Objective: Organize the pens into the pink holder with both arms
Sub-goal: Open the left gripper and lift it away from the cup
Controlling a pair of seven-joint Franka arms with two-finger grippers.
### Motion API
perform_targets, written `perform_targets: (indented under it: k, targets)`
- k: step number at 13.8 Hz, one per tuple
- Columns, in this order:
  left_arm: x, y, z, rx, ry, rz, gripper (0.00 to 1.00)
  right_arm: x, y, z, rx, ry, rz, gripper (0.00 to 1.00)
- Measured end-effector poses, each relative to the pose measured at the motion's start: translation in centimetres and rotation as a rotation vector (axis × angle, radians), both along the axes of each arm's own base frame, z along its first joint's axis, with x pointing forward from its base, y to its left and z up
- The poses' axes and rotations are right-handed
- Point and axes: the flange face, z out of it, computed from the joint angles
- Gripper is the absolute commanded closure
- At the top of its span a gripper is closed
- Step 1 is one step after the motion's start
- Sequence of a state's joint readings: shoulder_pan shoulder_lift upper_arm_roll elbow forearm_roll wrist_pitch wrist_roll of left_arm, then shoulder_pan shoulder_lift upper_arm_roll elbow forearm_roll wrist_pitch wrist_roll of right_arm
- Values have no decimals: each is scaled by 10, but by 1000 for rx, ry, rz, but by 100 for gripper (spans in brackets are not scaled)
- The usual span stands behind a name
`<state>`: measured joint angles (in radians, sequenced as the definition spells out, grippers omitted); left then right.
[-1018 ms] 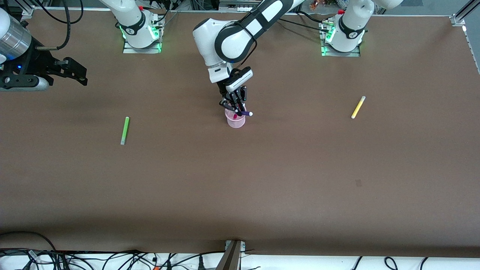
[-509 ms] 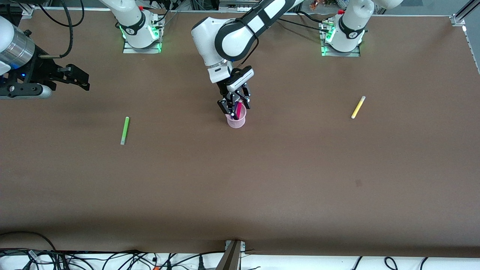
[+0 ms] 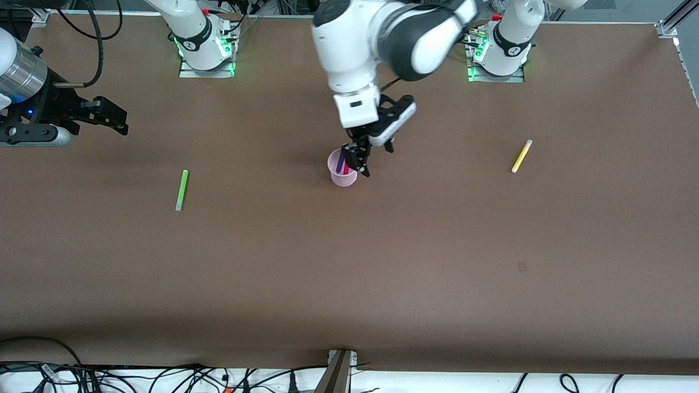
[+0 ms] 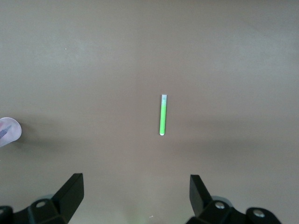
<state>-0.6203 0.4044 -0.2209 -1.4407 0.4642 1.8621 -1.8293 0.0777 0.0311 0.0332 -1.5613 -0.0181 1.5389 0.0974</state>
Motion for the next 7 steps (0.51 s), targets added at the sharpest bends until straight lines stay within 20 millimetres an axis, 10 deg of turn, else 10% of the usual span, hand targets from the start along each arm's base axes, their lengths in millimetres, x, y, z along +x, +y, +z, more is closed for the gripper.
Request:
perform_targets:
  k: [7]
  targets:
    - [49,158,75,-53,346,-324,0,0,0,0,0,-1,0,0]
